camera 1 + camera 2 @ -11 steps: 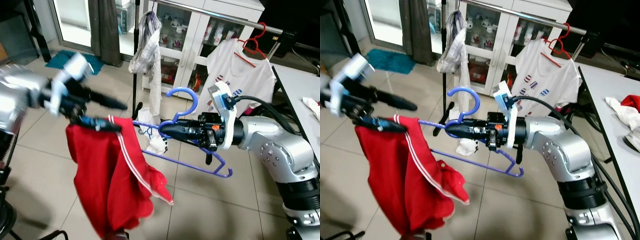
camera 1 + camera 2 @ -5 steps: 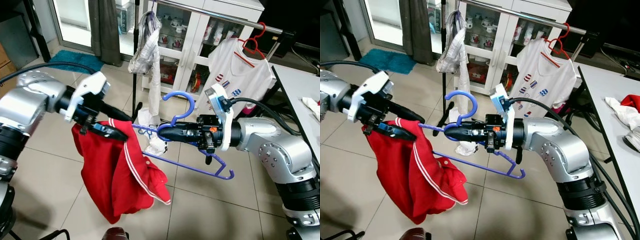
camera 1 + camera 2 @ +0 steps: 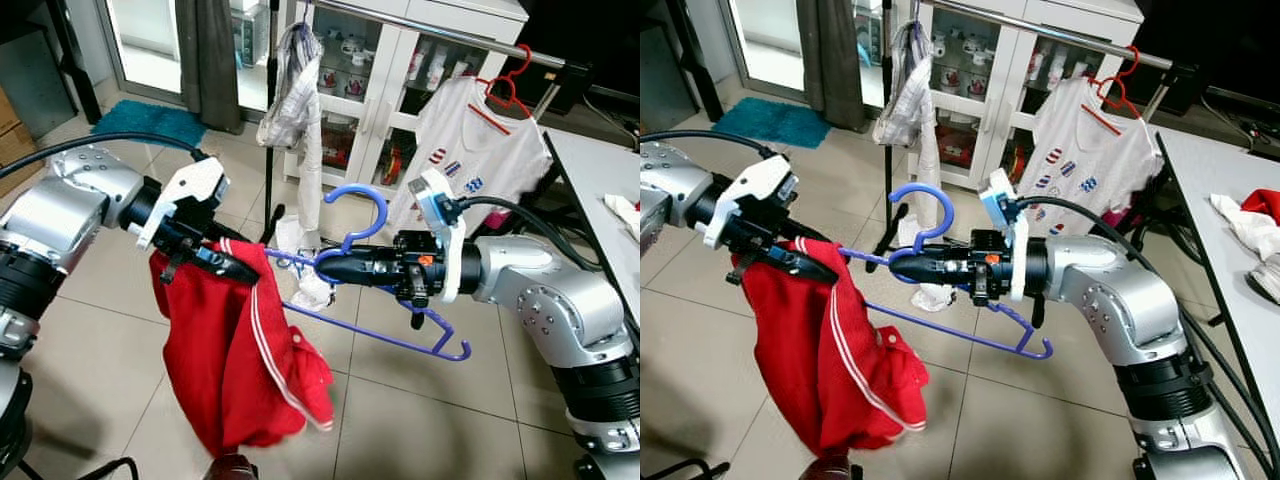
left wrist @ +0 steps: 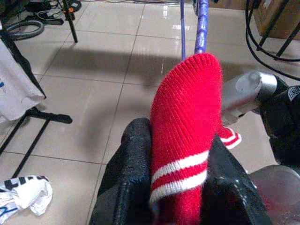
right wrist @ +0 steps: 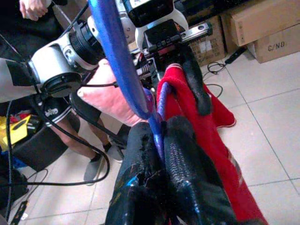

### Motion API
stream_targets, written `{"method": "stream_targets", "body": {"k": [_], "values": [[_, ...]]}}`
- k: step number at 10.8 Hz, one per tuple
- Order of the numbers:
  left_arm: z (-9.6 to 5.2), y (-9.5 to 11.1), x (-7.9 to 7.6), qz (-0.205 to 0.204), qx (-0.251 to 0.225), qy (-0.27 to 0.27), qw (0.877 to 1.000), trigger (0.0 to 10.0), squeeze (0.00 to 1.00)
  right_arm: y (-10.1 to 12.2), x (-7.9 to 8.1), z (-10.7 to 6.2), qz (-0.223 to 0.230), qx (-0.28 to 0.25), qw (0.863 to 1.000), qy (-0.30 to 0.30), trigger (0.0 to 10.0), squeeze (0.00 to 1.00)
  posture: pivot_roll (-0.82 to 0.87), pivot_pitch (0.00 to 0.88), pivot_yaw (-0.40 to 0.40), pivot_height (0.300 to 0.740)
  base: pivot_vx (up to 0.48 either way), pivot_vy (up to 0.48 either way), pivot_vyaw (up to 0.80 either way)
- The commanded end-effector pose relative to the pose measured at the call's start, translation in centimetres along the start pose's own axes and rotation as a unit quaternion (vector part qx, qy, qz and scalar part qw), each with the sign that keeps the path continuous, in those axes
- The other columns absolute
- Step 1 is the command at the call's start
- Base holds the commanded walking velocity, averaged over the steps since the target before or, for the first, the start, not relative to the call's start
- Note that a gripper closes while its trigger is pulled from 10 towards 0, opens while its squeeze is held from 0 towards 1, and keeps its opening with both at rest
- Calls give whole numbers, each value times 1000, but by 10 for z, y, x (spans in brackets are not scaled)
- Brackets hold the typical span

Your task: Hang hanger

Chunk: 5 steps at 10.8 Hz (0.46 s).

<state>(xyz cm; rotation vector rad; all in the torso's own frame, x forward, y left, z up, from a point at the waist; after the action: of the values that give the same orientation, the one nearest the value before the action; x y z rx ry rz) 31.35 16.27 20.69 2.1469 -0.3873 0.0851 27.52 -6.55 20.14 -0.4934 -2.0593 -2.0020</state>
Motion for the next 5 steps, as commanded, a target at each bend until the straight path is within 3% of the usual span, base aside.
{"method": "stream_targets", "body": {"k": [1,5], "values": [[4,8,2,12,-7,-8,1000,0,0,10,9,2,-27,-8,999,25,10000,0,76,0,-98,740,0,0,0],[3,15,3,12,-38,2,999,0,0,13,6,4,-34,-6,999,25,10000,0,86,0,-112,740,0,0,0]]}}
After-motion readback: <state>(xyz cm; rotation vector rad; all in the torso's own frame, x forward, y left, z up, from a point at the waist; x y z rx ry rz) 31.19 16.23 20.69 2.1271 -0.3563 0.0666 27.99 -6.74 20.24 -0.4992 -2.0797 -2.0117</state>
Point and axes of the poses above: a point about 5 cm out from each wrist's last joint towards the gripper, its own z axis pointing out of the wrist towards the gripper, its own y axis along the axis of the wrist's last joint, x = y × z, the point moved 4 cm from there along z, pointing out of the wrist towards the gripper, and after that the axes turned 14 degrees about z, right-handed, at the moved point
